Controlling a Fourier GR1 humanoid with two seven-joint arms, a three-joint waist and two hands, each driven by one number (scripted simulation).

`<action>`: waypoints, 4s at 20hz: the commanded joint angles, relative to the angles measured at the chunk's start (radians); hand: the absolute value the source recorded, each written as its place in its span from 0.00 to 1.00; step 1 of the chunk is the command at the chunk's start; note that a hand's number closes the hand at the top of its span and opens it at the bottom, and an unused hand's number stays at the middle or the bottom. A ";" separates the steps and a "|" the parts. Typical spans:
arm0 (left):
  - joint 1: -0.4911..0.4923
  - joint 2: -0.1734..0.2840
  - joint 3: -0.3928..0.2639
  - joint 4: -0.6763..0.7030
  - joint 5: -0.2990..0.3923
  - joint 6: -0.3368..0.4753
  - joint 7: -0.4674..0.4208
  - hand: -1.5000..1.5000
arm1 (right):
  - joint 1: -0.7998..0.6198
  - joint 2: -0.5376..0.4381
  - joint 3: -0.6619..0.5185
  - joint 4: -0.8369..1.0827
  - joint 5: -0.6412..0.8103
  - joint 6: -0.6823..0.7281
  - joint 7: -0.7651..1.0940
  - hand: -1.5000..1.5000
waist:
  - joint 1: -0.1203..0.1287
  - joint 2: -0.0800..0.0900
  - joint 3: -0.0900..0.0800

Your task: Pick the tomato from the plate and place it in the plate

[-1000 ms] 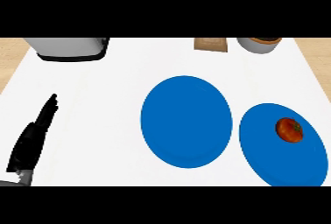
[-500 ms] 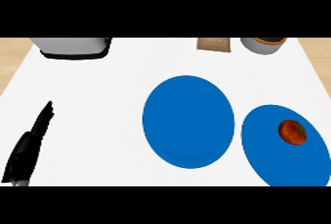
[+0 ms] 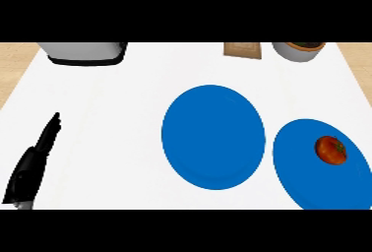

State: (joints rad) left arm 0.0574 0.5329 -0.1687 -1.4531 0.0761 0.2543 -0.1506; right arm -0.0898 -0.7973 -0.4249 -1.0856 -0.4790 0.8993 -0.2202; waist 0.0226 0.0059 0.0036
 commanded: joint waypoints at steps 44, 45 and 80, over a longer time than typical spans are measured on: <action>0.020 -0.057 0.053 -0.057 -0.066 -0.048 0.037 0.50 | -0.342 0.036 0.727 0.498 0.802 -0.275 -0.754 0.00 | -0.003 -0.004 -0.002; -0.011 -0.055 0.066 -0.011 -0.053 -0.066 0.020 0.50 | -0.383 0.088 0.714 0.554 0.779 -0.284 -0.745 1.00 | 0.009 0.003 0.000; 0.013 -0.053 0.137 0.014 -0.060 -0.131 0.000 0.50 | -0.806 0.045 0.531 0.692 0.804 -0.928 -0.765 1.00 | -0.019 -0.009 -0.004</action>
State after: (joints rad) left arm 0.0593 0.4520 -0.0633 -1.4441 -0.0125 0.1642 -0.1451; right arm -0.8767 -0.7352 0.1457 -0.3328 0.3776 -0.1292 -0.8869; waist 0.0178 0.0035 0.0015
